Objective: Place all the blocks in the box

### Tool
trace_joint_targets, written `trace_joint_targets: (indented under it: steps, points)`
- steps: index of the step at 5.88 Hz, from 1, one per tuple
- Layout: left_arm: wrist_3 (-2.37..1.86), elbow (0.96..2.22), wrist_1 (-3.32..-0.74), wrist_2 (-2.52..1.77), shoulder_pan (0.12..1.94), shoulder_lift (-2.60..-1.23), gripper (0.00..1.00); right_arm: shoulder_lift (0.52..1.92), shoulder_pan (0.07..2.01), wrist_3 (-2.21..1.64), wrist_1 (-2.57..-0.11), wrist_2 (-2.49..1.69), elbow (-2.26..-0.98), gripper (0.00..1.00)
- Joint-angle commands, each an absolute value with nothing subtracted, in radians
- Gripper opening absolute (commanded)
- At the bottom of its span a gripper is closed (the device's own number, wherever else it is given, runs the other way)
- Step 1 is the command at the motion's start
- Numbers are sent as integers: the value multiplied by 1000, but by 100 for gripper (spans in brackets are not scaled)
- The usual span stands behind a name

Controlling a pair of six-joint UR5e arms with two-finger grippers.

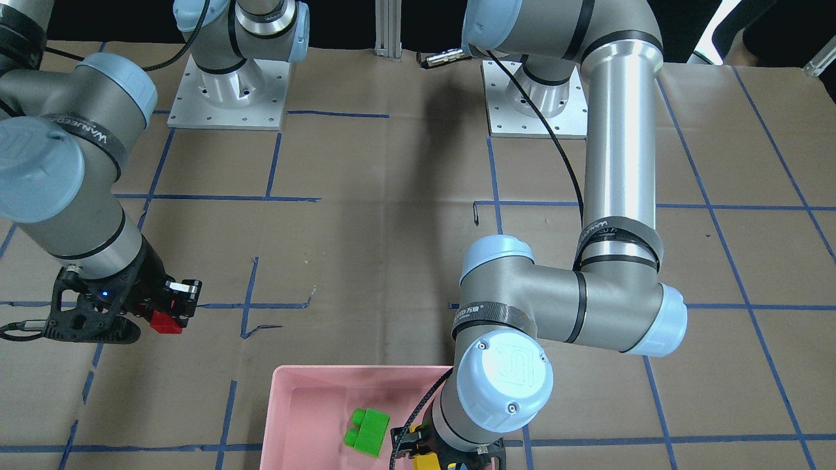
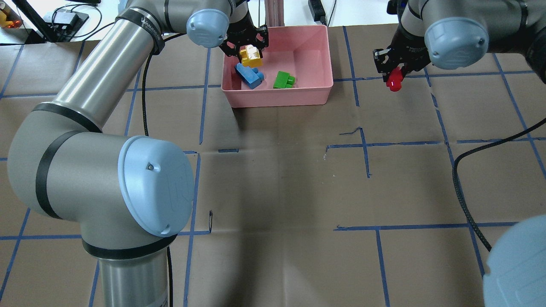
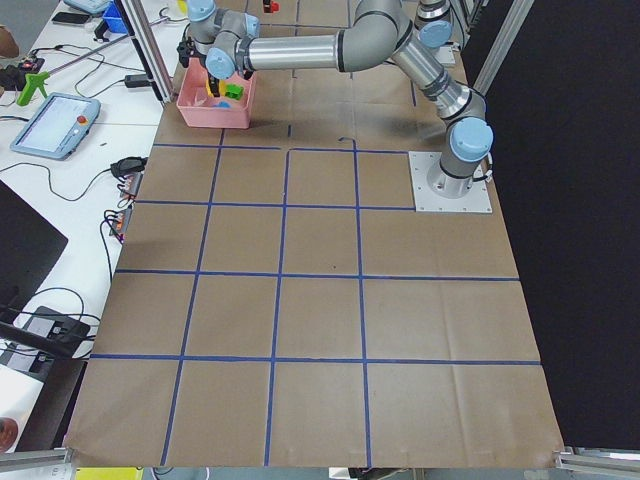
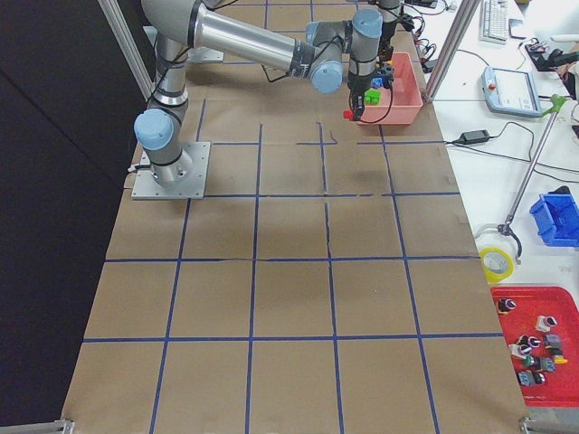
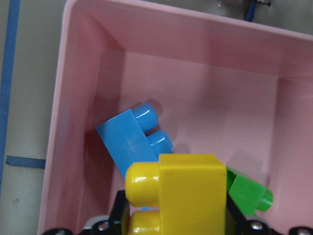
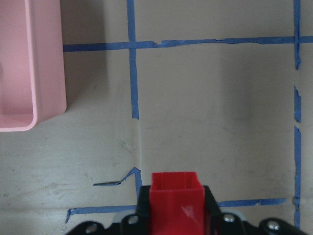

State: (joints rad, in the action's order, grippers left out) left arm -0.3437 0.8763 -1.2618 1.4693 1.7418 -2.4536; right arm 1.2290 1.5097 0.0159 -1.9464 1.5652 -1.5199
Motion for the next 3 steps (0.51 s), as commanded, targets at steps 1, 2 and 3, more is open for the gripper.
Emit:
trace_joint_targets:
  steps: [1,2,3]
  points:
    - [-417,873,-1246,1471,1744,-2438,100,1229,1563,-108,-1948,1540,-1513,6]
    - [-407,882,-1261,1470,1744,-2392,100,1229,1593,-171,-1948,1528,-1513,6]
    - [-335,915,-1344,1473,1730,-2313,100,1230,1612,-240,-1950,1479,-1503,6]
